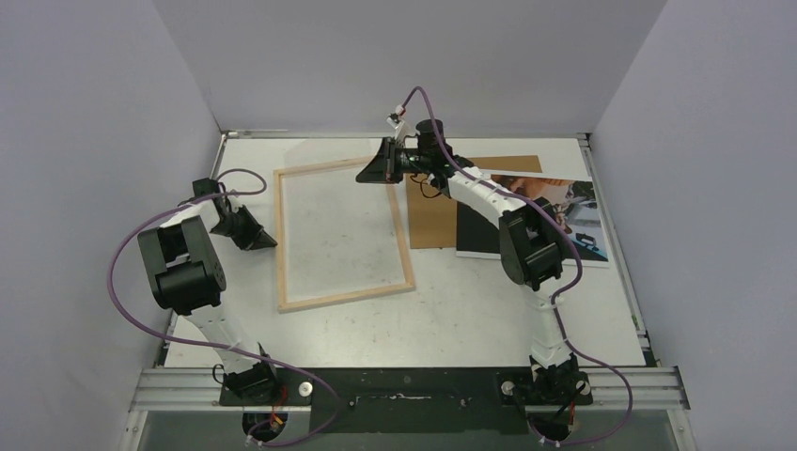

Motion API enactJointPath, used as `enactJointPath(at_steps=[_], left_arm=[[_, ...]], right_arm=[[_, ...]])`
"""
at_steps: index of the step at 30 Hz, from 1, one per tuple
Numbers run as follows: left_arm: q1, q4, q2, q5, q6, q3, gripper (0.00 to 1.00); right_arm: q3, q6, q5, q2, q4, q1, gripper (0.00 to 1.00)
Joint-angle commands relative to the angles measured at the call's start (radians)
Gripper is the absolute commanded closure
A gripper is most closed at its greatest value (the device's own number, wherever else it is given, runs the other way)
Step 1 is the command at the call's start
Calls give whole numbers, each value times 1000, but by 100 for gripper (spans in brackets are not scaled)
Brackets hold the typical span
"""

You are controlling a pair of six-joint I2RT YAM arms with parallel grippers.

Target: Put the photo into the frame

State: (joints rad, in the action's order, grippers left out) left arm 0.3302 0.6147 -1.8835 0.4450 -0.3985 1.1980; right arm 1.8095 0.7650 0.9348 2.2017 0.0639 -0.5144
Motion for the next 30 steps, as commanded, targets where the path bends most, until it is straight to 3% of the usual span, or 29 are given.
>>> enactJointPath(at_steps=[1,16,25,30], left_arm=[[-2,-10,-39,-39,23,26,99],[9,2,5,-57,-7,58,99],[39,18,130,-127,-53,109,93],[51,47,203,-252,-92,130,88]], right_arm=[[34,65,23,-20,119,-4,100],[29,290,19,-11,284,-3,100],[41,355,25,-76,298,-14,100],[62,378,0,-110,237,-48,100]])
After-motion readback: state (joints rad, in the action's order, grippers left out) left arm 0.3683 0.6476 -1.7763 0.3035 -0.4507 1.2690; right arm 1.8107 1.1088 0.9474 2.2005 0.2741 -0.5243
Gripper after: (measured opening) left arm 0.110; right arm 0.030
